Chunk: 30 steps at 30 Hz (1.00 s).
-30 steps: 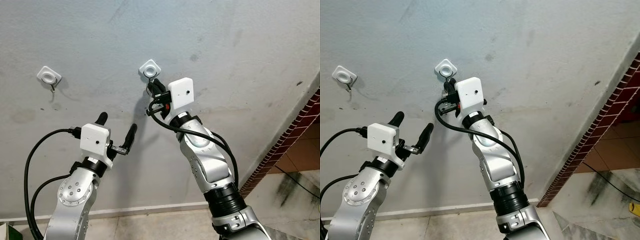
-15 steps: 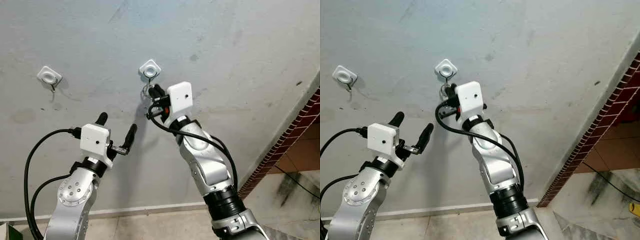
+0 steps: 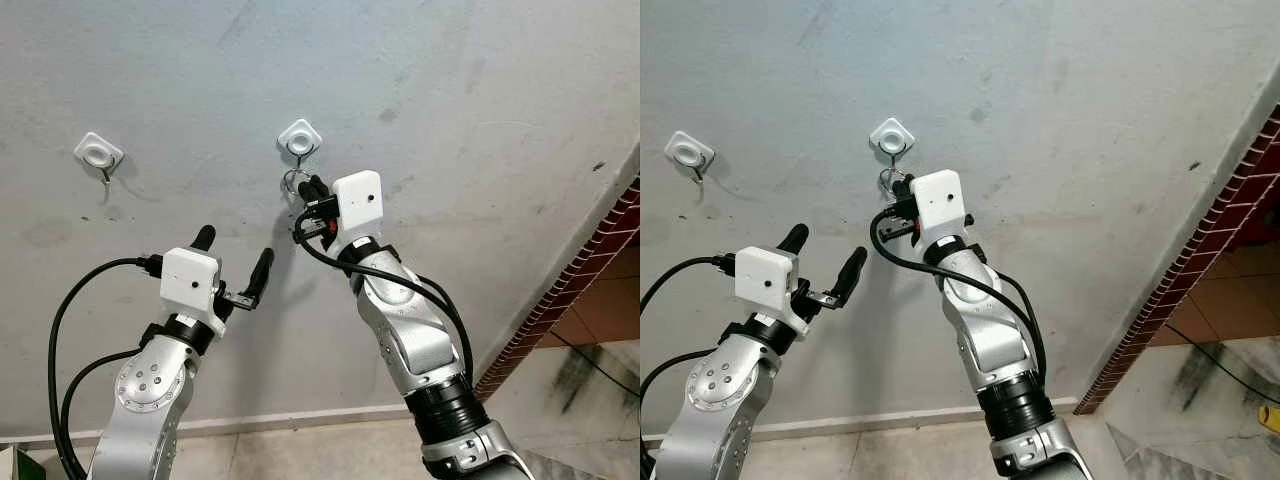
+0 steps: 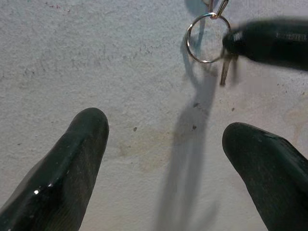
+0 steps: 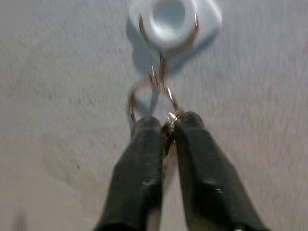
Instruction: Hang keys on a hook
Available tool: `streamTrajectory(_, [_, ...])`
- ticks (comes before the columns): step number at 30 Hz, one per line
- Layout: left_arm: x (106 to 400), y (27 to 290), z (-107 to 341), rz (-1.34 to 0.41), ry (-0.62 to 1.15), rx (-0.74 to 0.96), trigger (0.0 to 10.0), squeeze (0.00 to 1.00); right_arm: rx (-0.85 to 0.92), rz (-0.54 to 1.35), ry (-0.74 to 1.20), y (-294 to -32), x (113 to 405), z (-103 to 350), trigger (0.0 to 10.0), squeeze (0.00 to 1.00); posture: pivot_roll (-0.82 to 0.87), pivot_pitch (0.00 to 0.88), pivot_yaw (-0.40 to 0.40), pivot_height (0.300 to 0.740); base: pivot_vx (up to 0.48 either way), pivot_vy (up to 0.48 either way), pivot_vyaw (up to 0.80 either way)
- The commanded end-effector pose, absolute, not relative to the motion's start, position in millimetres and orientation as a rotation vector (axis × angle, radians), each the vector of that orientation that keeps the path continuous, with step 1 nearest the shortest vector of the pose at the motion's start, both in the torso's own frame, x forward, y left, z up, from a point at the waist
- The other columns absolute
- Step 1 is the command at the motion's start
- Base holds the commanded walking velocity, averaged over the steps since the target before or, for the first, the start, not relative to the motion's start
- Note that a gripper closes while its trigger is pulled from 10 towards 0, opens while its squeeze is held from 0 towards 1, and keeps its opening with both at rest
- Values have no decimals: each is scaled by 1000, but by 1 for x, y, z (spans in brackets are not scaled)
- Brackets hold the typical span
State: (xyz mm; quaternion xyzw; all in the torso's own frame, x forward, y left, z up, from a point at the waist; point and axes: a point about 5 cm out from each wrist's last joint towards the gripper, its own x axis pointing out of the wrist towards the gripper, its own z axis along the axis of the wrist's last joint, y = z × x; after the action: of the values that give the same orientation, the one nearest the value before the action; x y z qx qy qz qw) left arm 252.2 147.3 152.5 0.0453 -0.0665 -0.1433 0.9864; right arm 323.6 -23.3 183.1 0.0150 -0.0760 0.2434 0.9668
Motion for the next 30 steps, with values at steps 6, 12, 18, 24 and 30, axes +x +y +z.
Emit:
streamTrajectory(6, [252, 148, 152, -268, -128, 89, 10000, 0, 25, 449, -122, -33, 323, 176, 10000, 1000, 170, 8, 26, 740, 0, 0, 0])
streamTrajectory(12, [253, 150, 152, -248, -126, 86, 10000, 0, 7, 398, -137, -45, 317, 172, 10000, 1000, 165, 9, 21, 740, 0, 0, 0])
streamTrajectory(18, [251, 150, 148, -220, -111, 89, 10000, 0, -18, 369, -153, -63, 307, 171, 10000, 1000, 156, 2, 14, 740, 0, 0, 0])
streamTrajectory(24, [243, 160, 147, -123, -114, 80, 10000, 0, -50, 387, -171, -79, 293, 170, 10000, 1000, 156, 0, 14, 740, 0, 0, 0])
streamTrajectory(30, [231, 165, 141, -92, -67, 70, 10000, 0, -57, 369, -160, -94, 282, 170, 10000, 1000, 157, 0, 4, 740, 0, 0, 0])
